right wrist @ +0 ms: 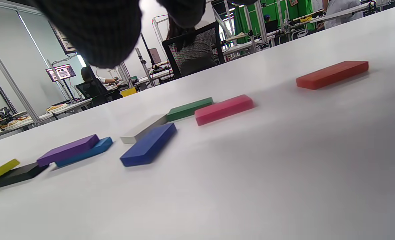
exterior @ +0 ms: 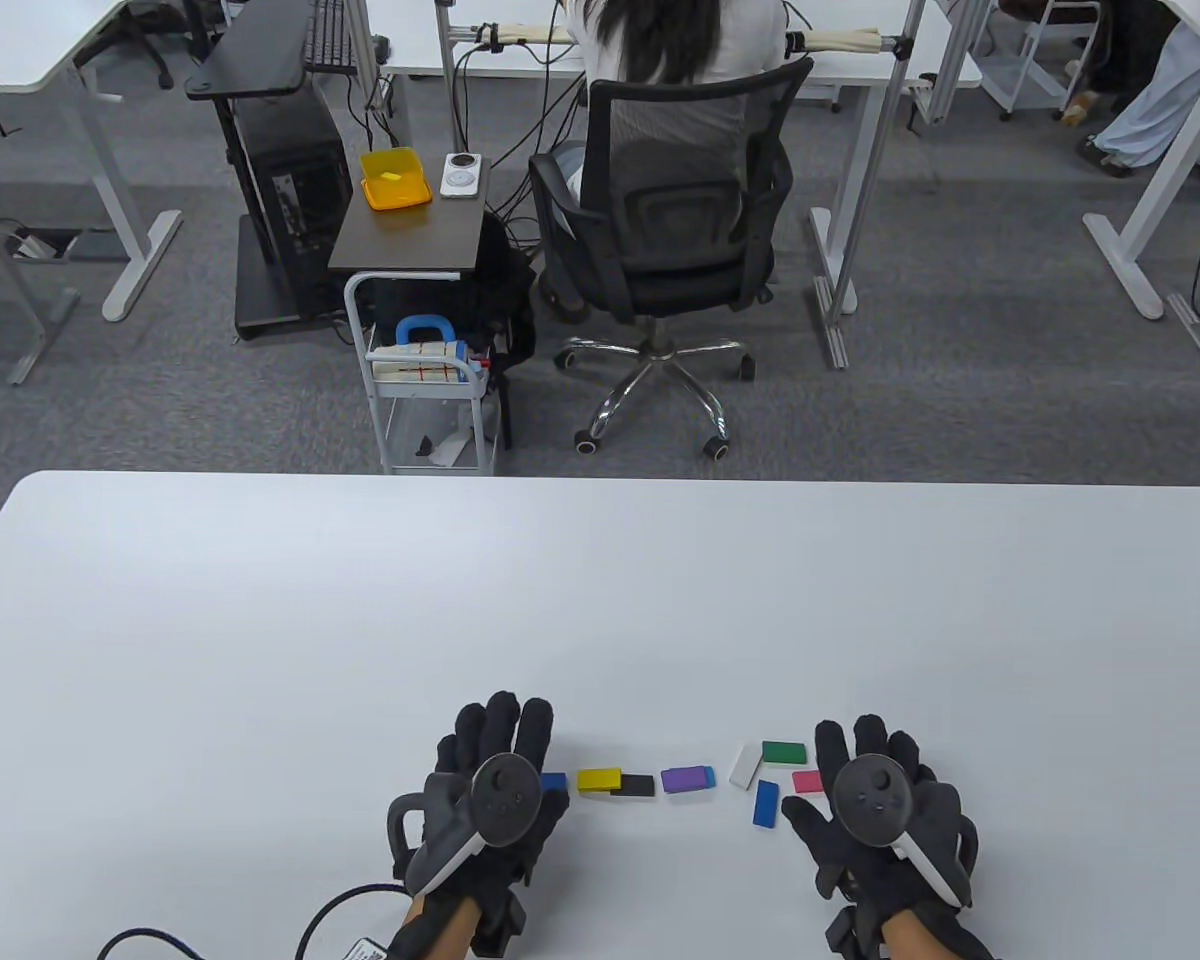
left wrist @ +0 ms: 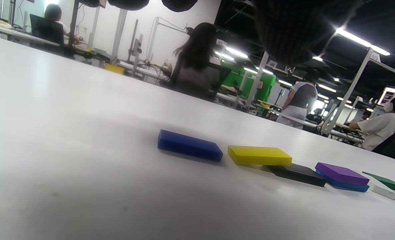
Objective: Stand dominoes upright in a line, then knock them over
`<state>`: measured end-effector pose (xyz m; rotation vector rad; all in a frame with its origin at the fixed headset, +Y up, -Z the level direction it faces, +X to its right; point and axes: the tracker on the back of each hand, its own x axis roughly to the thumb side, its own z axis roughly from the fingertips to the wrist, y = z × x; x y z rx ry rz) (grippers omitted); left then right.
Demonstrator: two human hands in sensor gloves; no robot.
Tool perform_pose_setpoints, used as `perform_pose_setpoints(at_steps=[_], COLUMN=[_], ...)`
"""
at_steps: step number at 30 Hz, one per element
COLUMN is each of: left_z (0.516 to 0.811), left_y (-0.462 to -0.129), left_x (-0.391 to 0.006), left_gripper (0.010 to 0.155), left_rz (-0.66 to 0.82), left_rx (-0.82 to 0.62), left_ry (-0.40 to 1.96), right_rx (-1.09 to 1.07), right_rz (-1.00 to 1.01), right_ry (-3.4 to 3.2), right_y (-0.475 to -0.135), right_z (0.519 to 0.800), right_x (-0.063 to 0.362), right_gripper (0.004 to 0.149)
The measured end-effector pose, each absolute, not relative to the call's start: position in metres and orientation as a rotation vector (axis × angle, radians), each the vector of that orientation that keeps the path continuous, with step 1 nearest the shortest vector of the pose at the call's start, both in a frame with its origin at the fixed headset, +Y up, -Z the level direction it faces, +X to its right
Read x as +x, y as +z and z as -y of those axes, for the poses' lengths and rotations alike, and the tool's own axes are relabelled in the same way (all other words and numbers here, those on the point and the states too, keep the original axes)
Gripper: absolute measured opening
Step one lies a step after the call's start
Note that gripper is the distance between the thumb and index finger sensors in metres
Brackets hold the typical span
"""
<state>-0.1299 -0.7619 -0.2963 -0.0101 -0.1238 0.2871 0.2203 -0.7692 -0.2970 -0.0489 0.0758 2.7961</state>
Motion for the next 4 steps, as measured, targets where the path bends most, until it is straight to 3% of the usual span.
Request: perform_pose_setpoints(at_steps=[4], left_z=[0.7633], left_y=[-0.2959], left_x=[-0.129], left_gripper=[0.084], left_rz=[0.122], left_rx=[-0.023], left_ry=[0.285], right_rx=[-0.048], right_rz=[-0.098], right_ry=[2.807], right_y=[-0.2978], right_z=[0.7725], right_x=[0.2179], right_gripper=[0.083])
